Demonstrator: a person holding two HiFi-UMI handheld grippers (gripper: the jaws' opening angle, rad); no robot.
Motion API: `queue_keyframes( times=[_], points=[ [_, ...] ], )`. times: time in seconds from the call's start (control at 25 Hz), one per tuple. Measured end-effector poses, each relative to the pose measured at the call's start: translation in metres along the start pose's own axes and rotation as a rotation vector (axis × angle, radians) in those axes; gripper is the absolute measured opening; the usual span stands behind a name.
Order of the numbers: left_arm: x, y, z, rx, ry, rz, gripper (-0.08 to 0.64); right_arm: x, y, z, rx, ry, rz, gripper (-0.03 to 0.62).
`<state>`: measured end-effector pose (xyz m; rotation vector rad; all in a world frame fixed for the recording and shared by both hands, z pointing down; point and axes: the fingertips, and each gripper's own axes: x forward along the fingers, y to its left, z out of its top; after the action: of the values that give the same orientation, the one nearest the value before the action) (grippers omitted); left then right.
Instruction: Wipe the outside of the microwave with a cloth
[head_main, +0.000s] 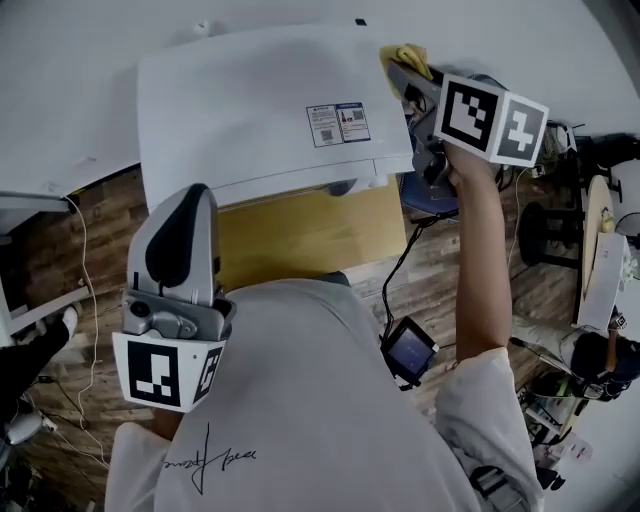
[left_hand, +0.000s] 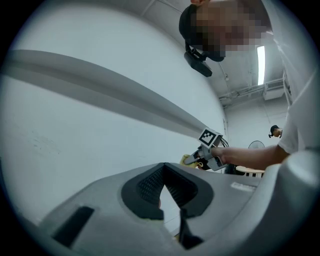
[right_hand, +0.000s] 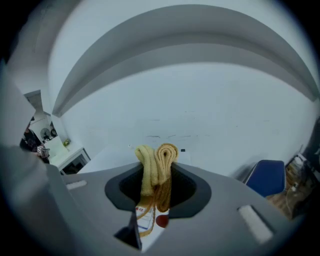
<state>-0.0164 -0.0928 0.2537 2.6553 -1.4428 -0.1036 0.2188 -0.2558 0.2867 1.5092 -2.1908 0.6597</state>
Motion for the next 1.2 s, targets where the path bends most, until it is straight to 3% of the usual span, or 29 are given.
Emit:
queue_keyframes(
  times=[0.24,0.56,0.84,1.2],
  points=[
    [0.009,0.013,-0.001,0.001,0.001,0.014,-0.002,0.053,-0.042,0.019,-0.014,0.076,-0.107,0.116],
    [0.014,0.027,-0.004,-0.019,0.005,0.020,-0.002,0.112,-0.071,0.012,-0.015,0.158,-0.205,0.115],
    [0.009,0.042,-0.004,-0.028,-0.007,0.034,-0.002,0.128,-0.072,0.003,-0.062,0.189,-0.295,0.115],
    [0.009,0.054,-0.009,-0.059,-0.007,0.017,-0.002,0.135,-0.058,0.003,-0.033,0.192,-0.288,0.117]
  ],
)
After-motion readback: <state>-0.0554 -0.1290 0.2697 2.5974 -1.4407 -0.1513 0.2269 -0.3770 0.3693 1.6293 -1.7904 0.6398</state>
